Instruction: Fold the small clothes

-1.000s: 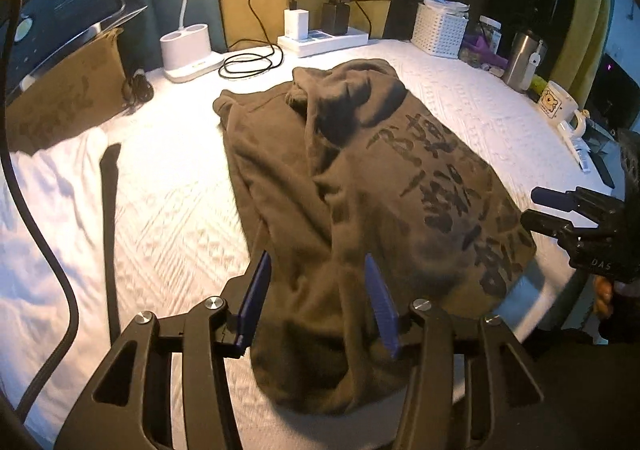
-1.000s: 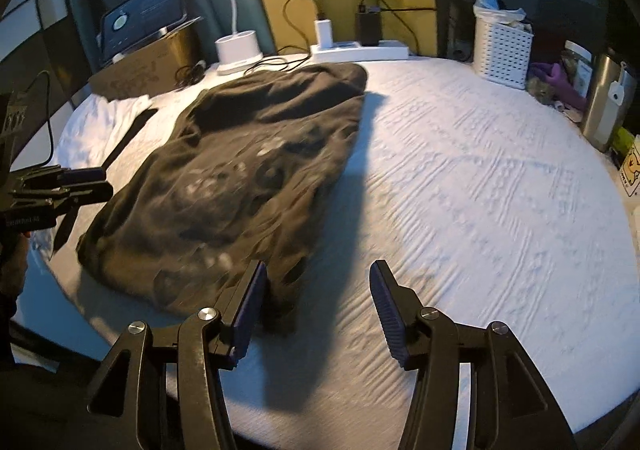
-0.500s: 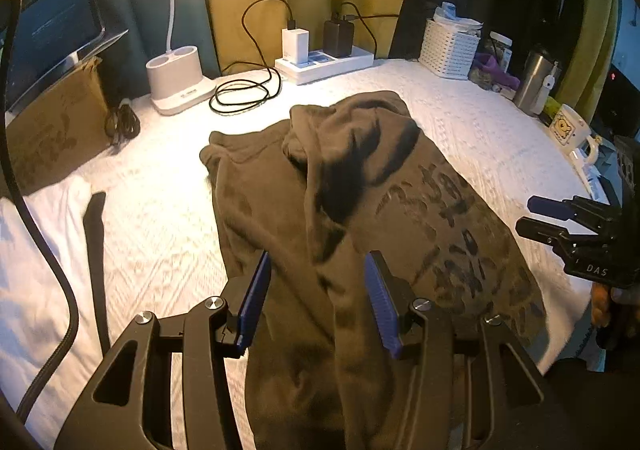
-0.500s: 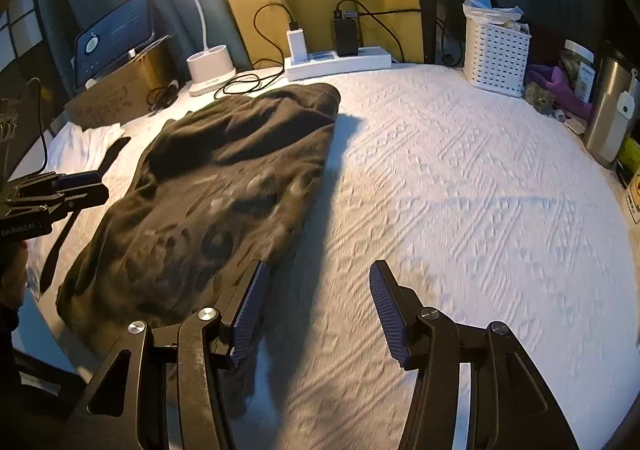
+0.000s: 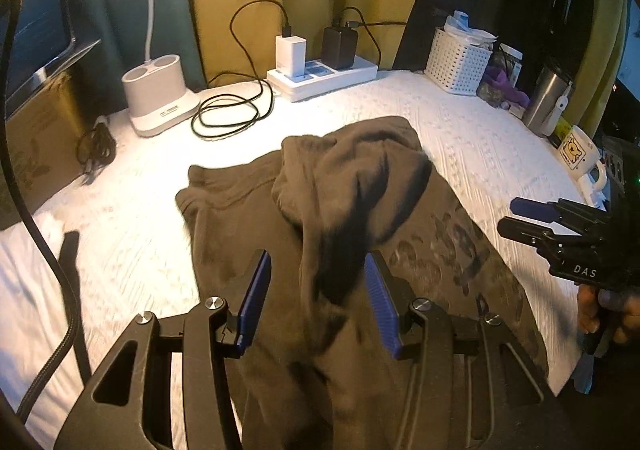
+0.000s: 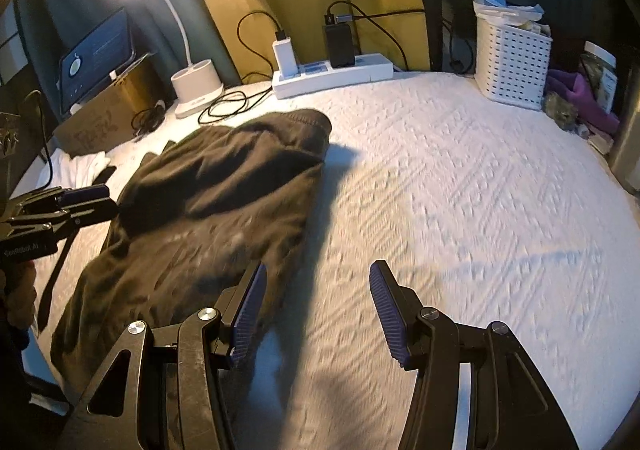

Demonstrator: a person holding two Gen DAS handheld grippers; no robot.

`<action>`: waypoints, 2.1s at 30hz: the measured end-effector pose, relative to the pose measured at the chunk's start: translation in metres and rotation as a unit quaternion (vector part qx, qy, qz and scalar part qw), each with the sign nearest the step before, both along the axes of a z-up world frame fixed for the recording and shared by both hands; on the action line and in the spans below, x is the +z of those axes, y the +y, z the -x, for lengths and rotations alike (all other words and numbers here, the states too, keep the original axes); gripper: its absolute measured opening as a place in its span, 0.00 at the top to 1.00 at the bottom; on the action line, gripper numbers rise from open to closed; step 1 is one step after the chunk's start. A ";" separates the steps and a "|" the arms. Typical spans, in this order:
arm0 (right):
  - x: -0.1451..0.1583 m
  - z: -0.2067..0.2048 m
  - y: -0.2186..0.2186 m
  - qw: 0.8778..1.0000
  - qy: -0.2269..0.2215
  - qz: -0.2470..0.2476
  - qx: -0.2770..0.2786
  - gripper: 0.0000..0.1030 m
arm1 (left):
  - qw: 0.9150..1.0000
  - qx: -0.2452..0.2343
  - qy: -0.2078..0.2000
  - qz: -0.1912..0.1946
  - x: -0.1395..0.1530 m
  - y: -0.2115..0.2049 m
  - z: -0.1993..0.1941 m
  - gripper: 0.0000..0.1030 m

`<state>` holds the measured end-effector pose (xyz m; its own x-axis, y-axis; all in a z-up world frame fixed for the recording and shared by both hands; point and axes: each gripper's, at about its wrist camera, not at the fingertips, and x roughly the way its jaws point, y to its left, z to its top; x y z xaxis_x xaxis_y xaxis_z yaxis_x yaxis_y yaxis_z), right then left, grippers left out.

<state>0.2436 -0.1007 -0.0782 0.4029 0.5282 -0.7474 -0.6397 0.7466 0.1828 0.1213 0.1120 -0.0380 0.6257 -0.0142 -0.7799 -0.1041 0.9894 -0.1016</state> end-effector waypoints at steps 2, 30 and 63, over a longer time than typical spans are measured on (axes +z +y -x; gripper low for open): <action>0.001 -0.010 0.006 1.000 0.000 -0.001 0.003 0.46 | 1.000 -0.002 -0.002 0.004 0.000 0.002 -0.009 0.53; -0.021 -0.123 0.099 0.992 0.069 -0.074 0.082 0.85 | 0.996 0.001 0.001 0.091 -0.036 0.051 -0.084 0.90; -0.009 -0.091 0.111 0.997 -0.021 0.043 0.053 0.58 | 0.997 0.047 -0.004 0.065 -0.007 0.055 -0.043 0.45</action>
